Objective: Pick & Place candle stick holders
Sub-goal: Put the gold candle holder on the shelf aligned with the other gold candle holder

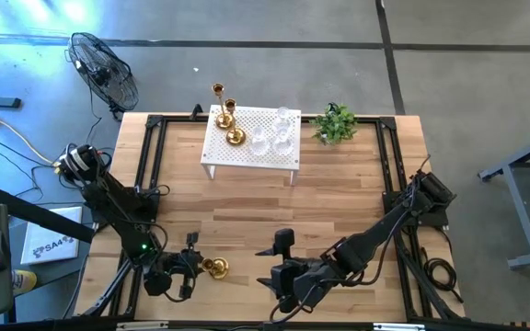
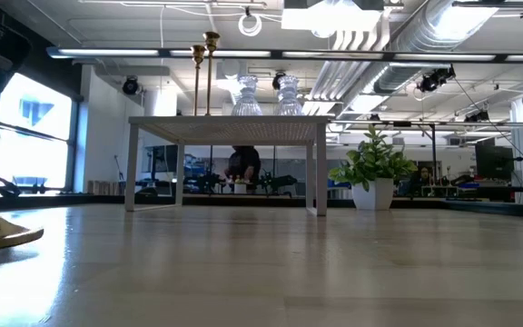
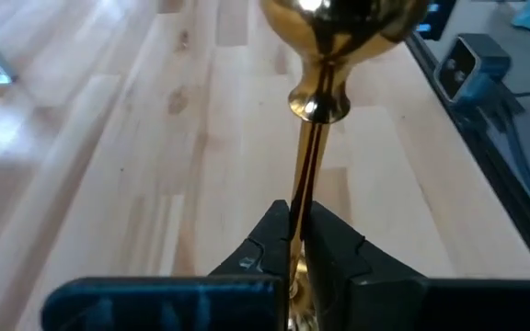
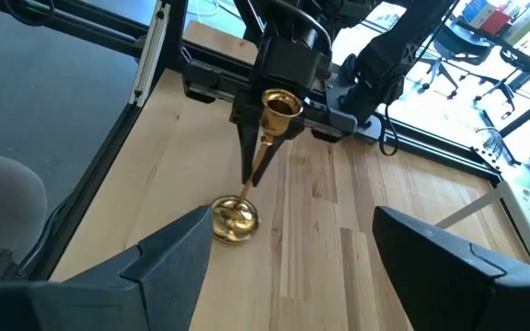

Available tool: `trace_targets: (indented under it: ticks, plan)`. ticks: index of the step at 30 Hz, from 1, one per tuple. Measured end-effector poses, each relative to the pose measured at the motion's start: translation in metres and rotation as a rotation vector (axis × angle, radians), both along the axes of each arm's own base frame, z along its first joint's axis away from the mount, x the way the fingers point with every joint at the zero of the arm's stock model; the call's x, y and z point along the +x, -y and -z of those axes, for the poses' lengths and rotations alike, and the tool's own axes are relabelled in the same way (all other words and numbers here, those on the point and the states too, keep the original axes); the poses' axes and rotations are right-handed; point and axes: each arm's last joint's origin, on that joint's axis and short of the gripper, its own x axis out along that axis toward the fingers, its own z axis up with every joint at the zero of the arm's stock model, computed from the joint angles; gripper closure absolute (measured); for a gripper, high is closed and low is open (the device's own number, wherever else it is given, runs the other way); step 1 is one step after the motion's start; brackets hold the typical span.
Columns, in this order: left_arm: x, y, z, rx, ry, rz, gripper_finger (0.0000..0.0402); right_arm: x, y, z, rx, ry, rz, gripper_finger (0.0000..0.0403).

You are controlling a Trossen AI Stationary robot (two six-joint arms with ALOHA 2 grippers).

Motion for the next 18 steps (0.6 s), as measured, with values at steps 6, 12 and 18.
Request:
trace_targets:
  ticks: [6,12,18]
  plan:
    - [0.001,-0.002,-0.001,0.004,0.047,-0.077,0.0393,0.000,0.000,0.000,0.000,-0.001,0.000,0.0111]
    - [0.002,-0.005,-0.002,0.026,0.084,-0.140,0.0394,0.000,0.000,0.000,-0.006,-0.003,-0.002,0.0111]
    - [0.017,-0.023,-0.006,0.040,0.067,-0.211,0.0394,0.001,0.002,0.000,-0.009,-0.002,0.006,0.0111]
